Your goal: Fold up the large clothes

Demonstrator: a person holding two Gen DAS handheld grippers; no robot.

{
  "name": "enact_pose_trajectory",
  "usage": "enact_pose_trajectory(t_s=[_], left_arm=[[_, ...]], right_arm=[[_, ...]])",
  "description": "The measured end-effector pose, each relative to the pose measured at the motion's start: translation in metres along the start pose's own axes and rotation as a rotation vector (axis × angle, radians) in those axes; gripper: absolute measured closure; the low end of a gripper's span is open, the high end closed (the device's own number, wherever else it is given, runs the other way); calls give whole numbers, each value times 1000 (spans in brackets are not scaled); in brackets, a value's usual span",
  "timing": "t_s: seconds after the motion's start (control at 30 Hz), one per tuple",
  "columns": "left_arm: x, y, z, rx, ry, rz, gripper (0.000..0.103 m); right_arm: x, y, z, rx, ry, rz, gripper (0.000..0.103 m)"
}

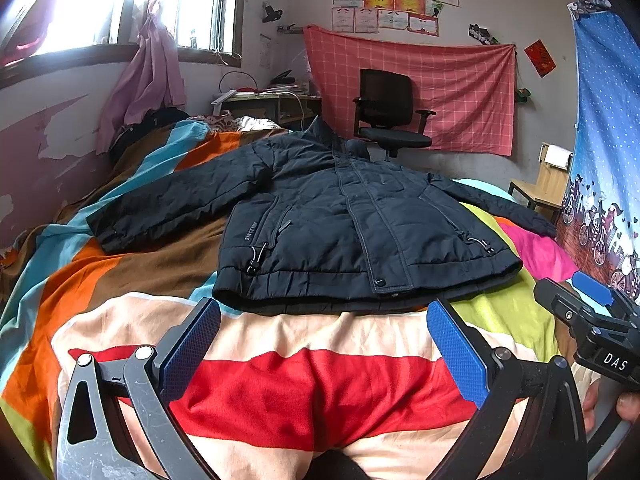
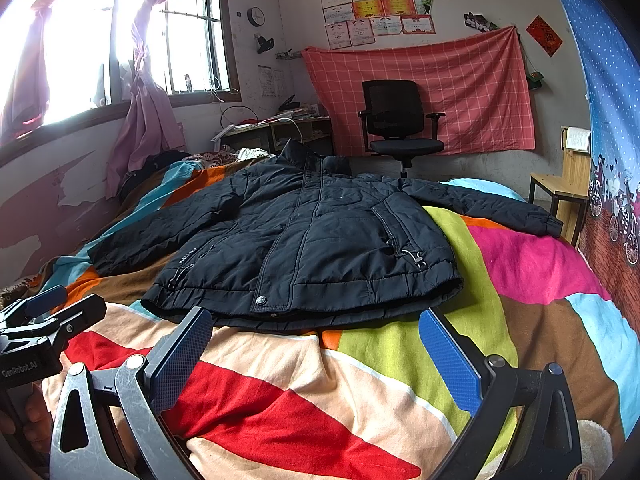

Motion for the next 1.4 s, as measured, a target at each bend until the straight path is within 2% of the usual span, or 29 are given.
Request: enact_pose_trajectory(t_s=[1.4], left_arm=[[-8, 6, 6, 12, 1, 11, 2]], right_arm=[[-1, 0, 0, 2, 0, 0, 0]])
Point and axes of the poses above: each gripper's, at about its wrist camera, not at the fingertips, and x roughly the way its jaws point, z to its right, y to its top, the point moved 9 cm from there along x, roughly the way its jaws point, and after that the axes turned 6 degrees about y, right-handed, at the moved point
